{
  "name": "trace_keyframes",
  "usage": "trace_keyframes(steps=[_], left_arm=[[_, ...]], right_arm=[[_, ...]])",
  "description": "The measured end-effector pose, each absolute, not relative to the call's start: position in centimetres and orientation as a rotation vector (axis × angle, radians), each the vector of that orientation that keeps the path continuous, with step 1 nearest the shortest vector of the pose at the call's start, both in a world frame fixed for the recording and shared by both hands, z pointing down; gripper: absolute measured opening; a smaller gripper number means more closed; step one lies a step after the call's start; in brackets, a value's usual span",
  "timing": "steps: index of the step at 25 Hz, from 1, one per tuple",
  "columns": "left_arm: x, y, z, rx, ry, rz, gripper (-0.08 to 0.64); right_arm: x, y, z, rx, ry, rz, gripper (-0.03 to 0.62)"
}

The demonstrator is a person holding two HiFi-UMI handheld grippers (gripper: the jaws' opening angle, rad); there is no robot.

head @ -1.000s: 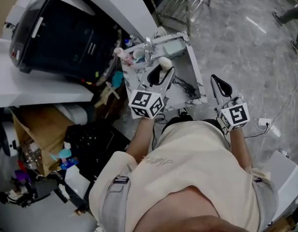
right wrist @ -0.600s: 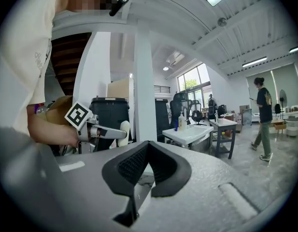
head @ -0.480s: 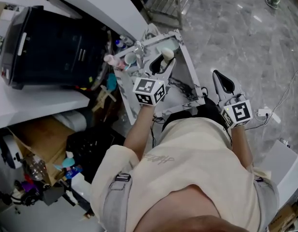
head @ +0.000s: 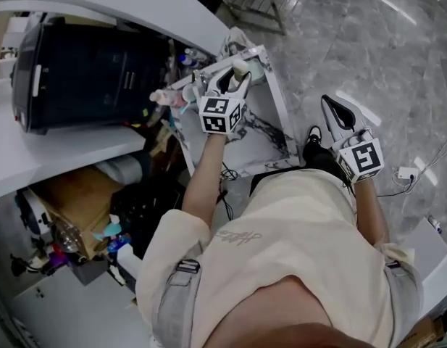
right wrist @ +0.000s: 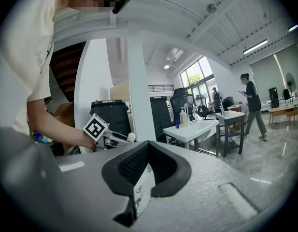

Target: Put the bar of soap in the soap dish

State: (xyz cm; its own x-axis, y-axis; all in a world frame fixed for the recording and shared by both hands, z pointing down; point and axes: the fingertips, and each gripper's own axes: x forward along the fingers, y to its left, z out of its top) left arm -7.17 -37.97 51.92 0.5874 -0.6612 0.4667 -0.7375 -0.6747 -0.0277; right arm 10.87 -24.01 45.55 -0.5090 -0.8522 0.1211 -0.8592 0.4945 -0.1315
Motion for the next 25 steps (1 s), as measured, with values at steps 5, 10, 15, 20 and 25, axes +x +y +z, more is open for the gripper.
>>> trace_keyframes(steps=[5, 10, 15, 20, 25], left_arm=[[-7.7, -40.2, 55.9, 2.605, -1.194, 0.916, 0.198], [-8.4, -41.4, 59.8, 2.54, -1.152, 1.136, 0.196], [-9.4, -42.0, 63.4, 2.457, -1.066, 1.328, 0.196], [-9.7, -42.1, 65.9, 2.414, -0.966, 1.483, 0.196], [-9.0, -42.4, 67.3, 2.404, -0.82, 1.662, 0.196]], right_arm=[[12.2, -25.5, 47.3, 1.477, -2.712, 0.333, -0.001], [13.5, -26.7, 49.0, 1.426, -2.717, 0.366, 0.0], [14.2, -27.6, 50.1, 1.407, -2.713, 0.418, 0.0], [14.7, -28.0, 50.9, 1.378, -2.717, 0.458, -0.001], [15.1, -29.3, 51.0, 1.374, -2.723, 0.482, -0.001]])
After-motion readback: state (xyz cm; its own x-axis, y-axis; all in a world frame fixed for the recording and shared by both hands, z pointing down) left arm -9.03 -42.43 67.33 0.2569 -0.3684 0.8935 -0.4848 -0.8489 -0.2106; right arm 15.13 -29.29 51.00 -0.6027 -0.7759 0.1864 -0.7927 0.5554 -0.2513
